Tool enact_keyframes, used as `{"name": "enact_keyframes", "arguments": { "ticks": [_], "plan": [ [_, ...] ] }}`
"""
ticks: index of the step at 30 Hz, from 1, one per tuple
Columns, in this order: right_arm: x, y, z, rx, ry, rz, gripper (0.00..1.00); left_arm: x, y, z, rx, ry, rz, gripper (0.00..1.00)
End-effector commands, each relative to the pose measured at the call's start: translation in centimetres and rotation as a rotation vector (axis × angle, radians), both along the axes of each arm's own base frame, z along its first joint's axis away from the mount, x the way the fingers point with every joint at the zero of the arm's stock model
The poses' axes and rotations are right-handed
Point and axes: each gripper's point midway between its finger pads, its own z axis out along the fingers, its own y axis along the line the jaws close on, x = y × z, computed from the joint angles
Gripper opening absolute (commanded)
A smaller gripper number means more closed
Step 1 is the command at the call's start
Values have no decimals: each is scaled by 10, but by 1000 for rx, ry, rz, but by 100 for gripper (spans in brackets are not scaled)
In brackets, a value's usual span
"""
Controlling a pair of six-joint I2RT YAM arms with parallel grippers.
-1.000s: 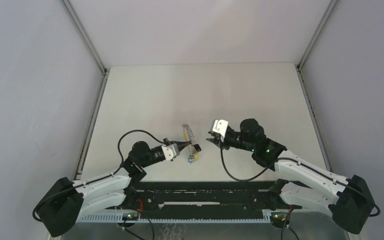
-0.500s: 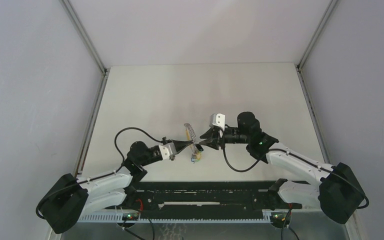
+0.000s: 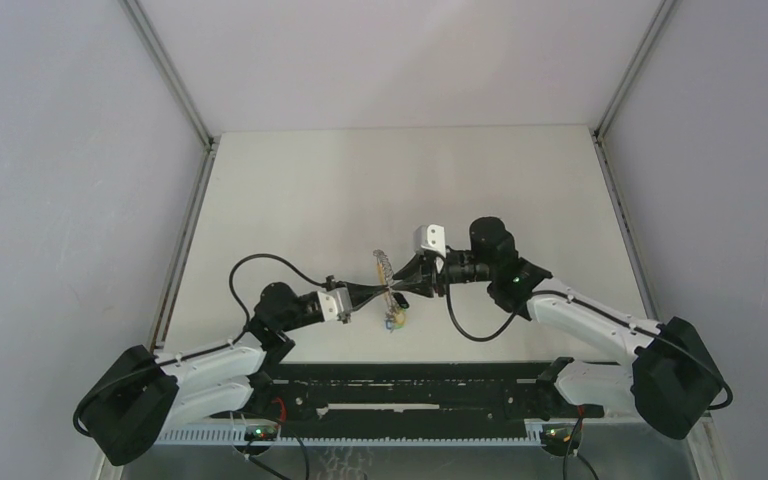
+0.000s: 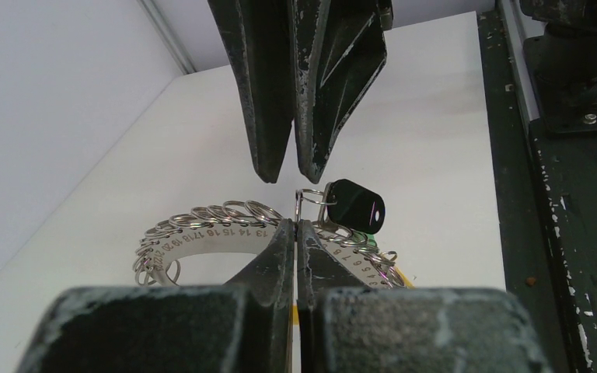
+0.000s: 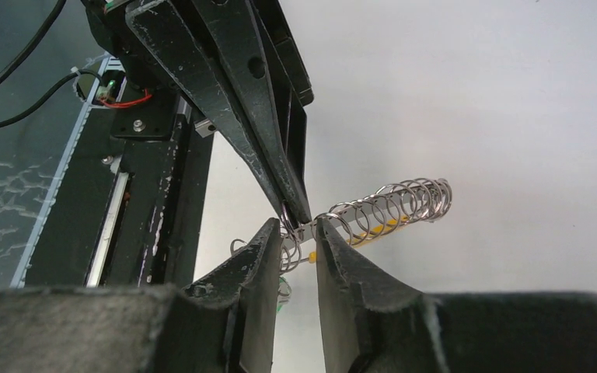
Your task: Put the keys on the keyring
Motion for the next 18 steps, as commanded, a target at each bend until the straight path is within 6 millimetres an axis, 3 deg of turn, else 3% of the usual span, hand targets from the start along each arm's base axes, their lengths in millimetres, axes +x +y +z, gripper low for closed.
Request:
{"name": "enact_keyframes", "arguments": {
  "ticks": [1, 10, 18],
  "plan": [
    [-1, 6, 17, 31, -51, 50, 23, -3, -1, 23, -66, -59, -19, 0],
    [0, 5, 4, -18, -46, 59, 22, -6, -2, 24, -67, -60, -38, 0],
    [2, -1, -6, -64, 2, 24, 13, -6, 1, 29, -88, -71, -20, 0]
  ]
}}
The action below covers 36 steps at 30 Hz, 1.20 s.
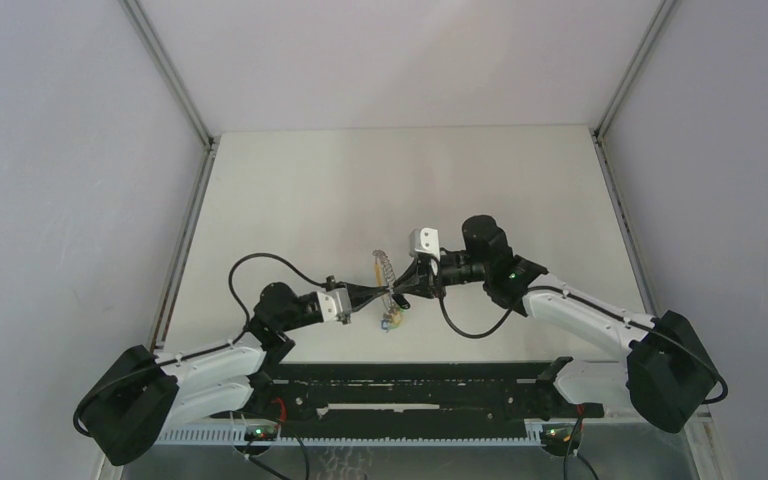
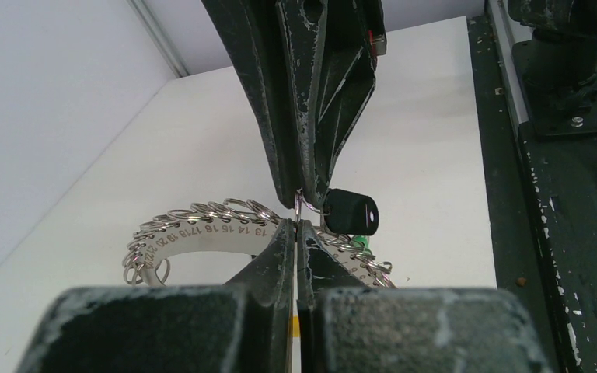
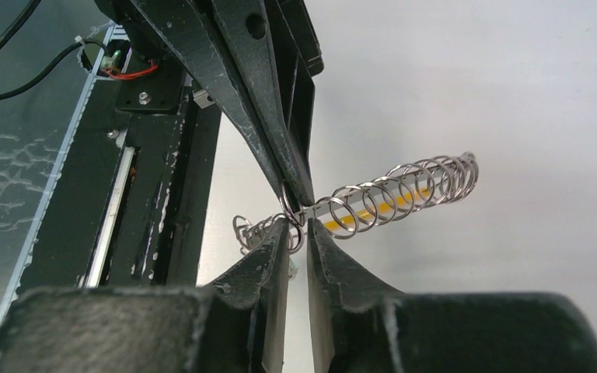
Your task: Put the keys on the keyring
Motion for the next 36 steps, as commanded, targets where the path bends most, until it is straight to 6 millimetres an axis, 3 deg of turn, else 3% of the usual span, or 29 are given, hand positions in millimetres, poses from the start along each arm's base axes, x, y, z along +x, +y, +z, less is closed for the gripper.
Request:
{"name": "enact_keyframes", "arguments": {
  "ticks": [1, 14, 18, 36],
  "plan": [
    [3, -1, 11, -2, -12, -10, 12, -1, 3, 29, -87, -75, 5, 0],
    [13, -4, 2, -44, -21, -82, 16, -8, 3, 37, -141, -72, -22, 0],
    [7, -3, 14, -8, -64, -49, 21, -7, 1, 35, -136, -67, -27, 0],
    [-8, 1, 45, 90, -174, 46, 23, -8, -1, 35, -134, -63, -40, 0]
  ]
}}
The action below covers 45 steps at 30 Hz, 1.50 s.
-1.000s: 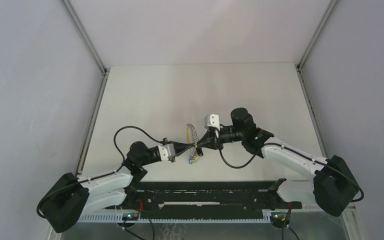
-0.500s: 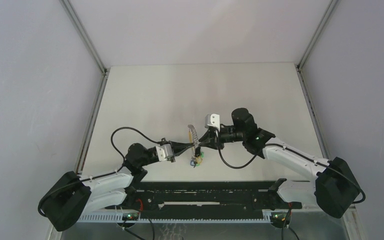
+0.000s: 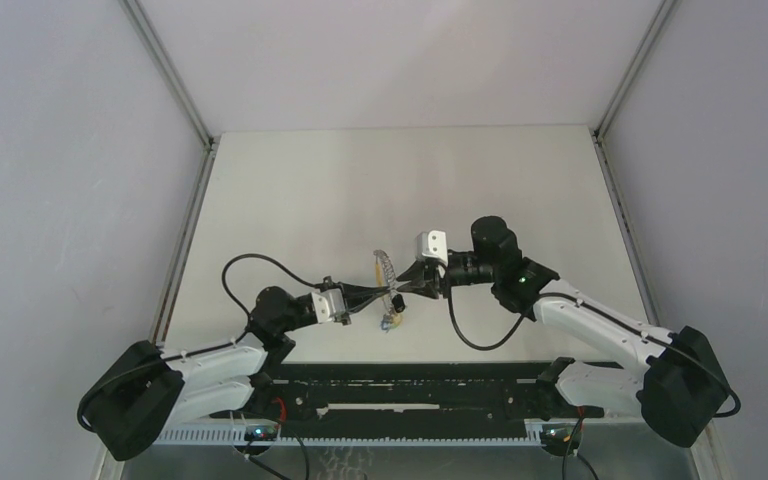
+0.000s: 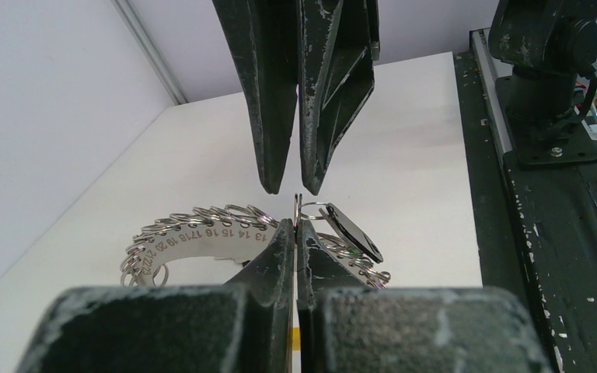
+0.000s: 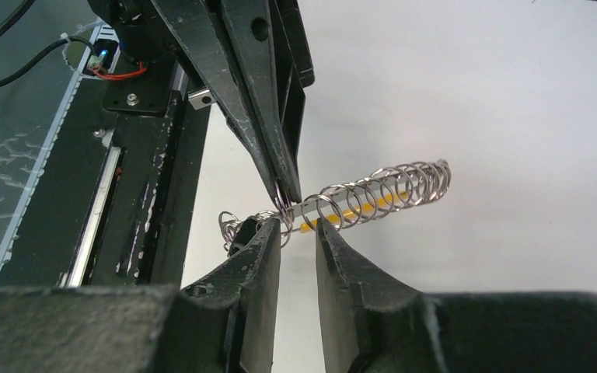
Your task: Put the keys on the keyring
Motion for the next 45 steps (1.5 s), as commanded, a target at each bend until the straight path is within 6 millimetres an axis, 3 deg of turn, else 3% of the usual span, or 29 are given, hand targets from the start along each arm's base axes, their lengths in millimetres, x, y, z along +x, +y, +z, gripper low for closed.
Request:
{"name": "enact_keyframes", "arguments": {
  "ticks": [1, 14, 21, 26, 33, 45],
  "plan": [
    [-4, 10, 28, 77, -90, 62, 24, -2, 0, 22, -61, -62, -10, 0],
    [-3, 13, 13, 50, -75, 86, 16, -2, 1, 24, -68, -63, -12, 0],
    [-3, 14, 14, 56, -82, 95, 11, -4, 0, 24, -66, -62, -23, 0],
    [-4, 15, 16, 52, -87, 102, 0, -4, -2, 24, -65, -58, -30, 0],
    [0, 8, 19, -4, -125, 67, 0, -2, -1, 21, -58, -50, -23, 0],
    [8, -3, 14, -203, -180, -17, 0, 2, -3, 15, -2, -31, -15, 25]
  ]
}}
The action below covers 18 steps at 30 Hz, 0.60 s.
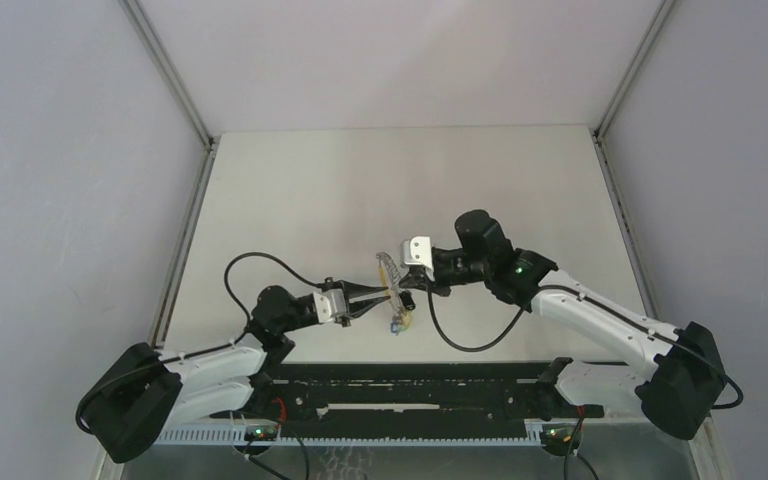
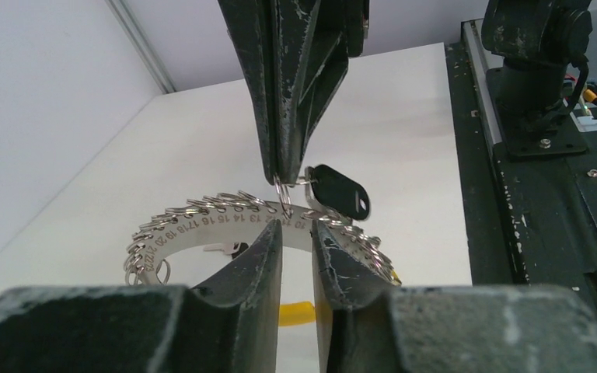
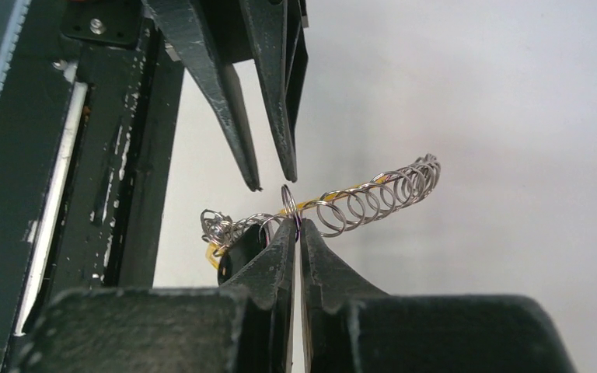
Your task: Put the keys on the keyring
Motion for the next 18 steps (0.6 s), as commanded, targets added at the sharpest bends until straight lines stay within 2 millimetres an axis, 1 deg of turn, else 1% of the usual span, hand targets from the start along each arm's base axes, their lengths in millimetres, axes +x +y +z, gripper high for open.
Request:
{"name": "enact_keyframes", "arguments": {
  "ticks": [1, 6, 18],
  "plan": [
    [10, -1, 19, -42, -96, -30, 0, 4, -3, 21, -21, -52, -4, 26],
    [10, 3, 15, -96, -113, -31, 0, 5, -5, 20, -11, -44, -11, 30],
    [10, 16, 4, -190, -148, -20, 0, 10, -8, 16, 6, -19, -6, 29]
  ]
}}
